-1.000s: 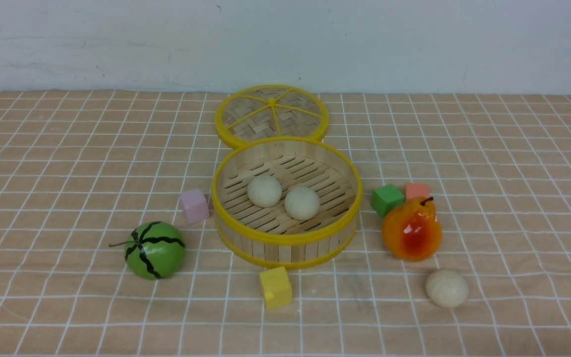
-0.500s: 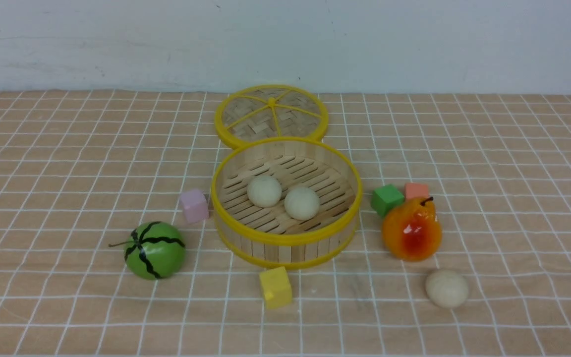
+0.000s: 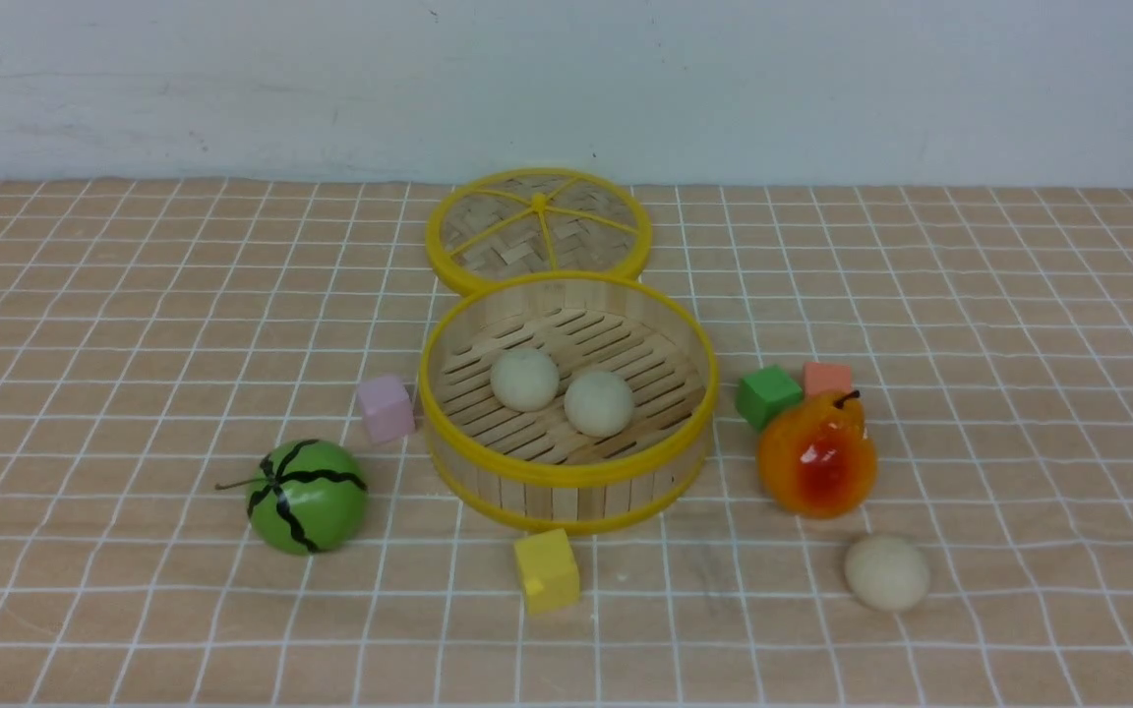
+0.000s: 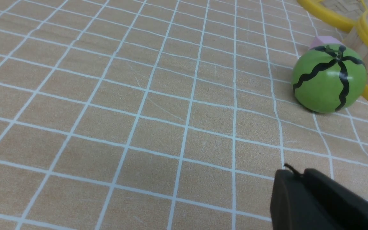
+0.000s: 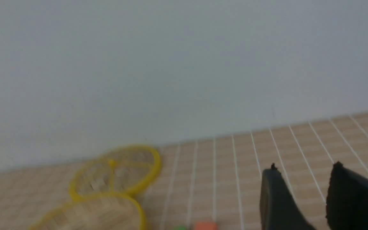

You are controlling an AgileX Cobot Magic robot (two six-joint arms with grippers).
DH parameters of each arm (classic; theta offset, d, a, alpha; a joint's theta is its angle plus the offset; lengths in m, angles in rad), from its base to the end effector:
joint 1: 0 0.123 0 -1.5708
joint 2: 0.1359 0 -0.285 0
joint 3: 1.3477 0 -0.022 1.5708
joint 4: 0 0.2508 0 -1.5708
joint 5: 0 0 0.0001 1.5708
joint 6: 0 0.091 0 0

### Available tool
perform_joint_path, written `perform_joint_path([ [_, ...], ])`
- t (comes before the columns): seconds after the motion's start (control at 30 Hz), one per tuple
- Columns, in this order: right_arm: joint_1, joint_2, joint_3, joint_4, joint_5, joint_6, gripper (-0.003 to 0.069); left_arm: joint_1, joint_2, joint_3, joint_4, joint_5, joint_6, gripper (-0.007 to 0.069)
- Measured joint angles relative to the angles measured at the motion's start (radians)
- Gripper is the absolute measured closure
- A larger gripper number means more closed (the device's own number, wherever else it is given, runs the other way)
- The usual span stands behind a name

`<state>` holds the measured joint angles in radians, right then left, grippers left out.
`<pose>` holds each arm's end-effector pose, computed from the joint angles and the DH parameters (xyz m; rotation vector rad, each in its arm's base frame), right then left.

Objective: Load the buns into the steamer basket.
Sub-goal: Use the right arm to grab a steamed stuffed bun

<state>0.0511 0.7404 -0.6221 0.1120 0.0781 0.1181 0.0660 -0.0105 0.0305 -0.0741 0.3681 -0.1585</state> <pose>0.1592 0.0089 0.3462 0.1437 1.6780 0.2187 0.0529 0.0011 0.1705 -0.2558 1.8554 -0.1364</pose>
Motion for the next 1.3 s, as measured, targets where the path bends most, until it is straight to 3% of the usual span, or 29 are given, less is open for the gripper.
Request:
perform_joint_path([
  [0.33,0.016,0.39,-0.001,-0.043,-0.008,-0.006,0.0418,0.0,0.0,0.0,0.0,0.0,0.0,0.057],
  [0.7,0.205,0.669,-0.259,-0.053,0.414,-0.06,0.0418,0.0,0.0,0.0,0.0,0.0,0.0,0.0554],
  [1.1,0.259,0.899,-0.406,-0.096,0.546,-0.067,0.0418,0.0,0.0,0.0,0.0,0.0,0.0,0.0541],
  [1.3,0.259,0.938,-0.407,-0.042,0.526,-0.067,0.0418,0.0,0.0,0.0,0.0,0.0,0.0,0.0534],
])
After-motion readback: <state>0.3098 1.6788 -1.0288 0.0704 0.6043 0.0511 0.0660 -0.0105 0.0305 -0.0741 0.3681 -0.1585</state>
